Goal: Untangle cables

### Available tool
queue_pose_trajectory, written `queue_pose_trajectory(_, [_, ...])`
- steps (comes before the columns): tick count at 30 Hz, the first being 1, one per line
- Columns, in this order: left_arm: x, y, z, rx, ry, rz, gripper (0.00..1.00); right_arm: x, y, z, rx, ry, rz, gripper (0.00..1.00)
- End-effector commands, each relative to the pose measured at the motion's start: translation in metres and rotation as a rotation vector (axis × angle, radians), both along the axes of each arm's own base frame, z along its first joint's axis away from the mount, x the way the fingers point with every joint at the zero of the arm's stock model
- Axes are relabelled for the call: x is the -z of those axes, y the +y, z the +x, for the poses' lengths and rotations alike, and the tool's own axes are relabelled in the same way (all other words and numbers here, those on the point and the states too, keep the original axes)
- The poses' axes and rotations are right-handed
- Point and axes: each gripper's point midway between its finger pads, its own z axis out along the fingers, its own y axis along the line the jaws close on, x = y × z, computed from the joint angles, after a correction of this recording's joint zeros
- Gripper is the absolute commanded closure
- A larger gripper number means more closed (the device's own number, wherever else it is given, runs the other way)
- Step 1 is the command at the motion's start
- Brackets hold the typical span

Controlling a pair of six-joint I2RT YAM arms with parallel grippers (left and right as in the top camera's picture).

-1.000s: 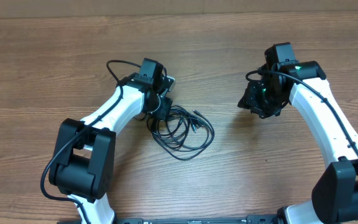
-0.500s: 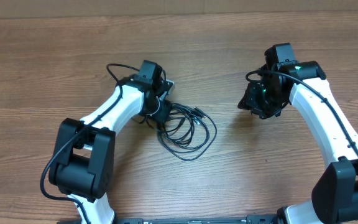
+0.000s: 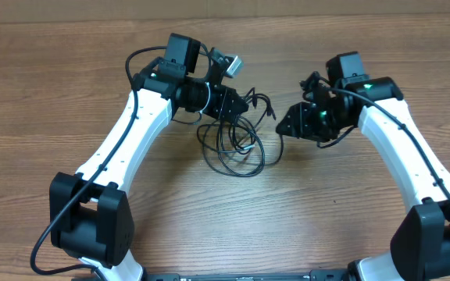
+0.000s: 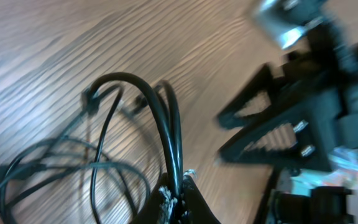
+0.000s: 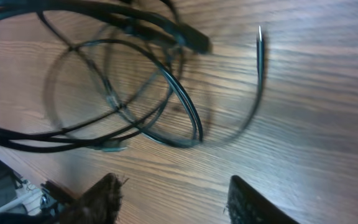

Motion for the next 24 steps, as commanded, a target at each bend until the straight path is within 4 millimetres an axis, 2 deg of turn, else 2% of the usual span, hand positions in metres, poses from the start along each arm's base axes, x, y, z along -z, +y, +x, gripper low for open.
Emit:
queue_pose_trajectory(1, [-0.029,-0.009,-0.002,0.048,-0.023,-0.116,0.96,-0.013,0.026,-0.002,-0.097,-0.067,0.041,0.38])
queue_pose_trajectory(5, [-0.037,-0.001,0.006,0.013,-0.059,-0.088,0.96,-0.009,0.036,-0.001,-0.114,-0.100,-0.013,0.38])
queue_pose_trajectory(8, [-0.043,0.013,0.014,-0.056,-0.112,-0.007,0.96,-0.003,0.028,0.007,-0.019,-0.098,-0.101,0.38])
queue_pose_trajectory(10, [-0.055,0.022,0.018,-0.101,-0.171,0.037,0.96,0.000,0.022,0.012,0.022,-0.106,-0.144,0.38])
queue_pose_trajectory(15, [-0.103,0.041,0.017,-0.230,-0.294,0.067,0.96,-0.003,0.026,0.017,0.032,-0.125,-0.124,0.36])
queue_pose_trajectory(20, [-0.162,0.037,0.002,-0.273,-0.348,-0.090,0.96,-0.012,0.050,0.008,-0.087,-0.145,-0.026,0.25])
queue_pose_trajectory(24, [-0.196,0.036,-0.001,-0.316,-0.372,-0.191,0.96,-0.013,0.061,0.005,-0.115,-0.158,-0.017,0.21])
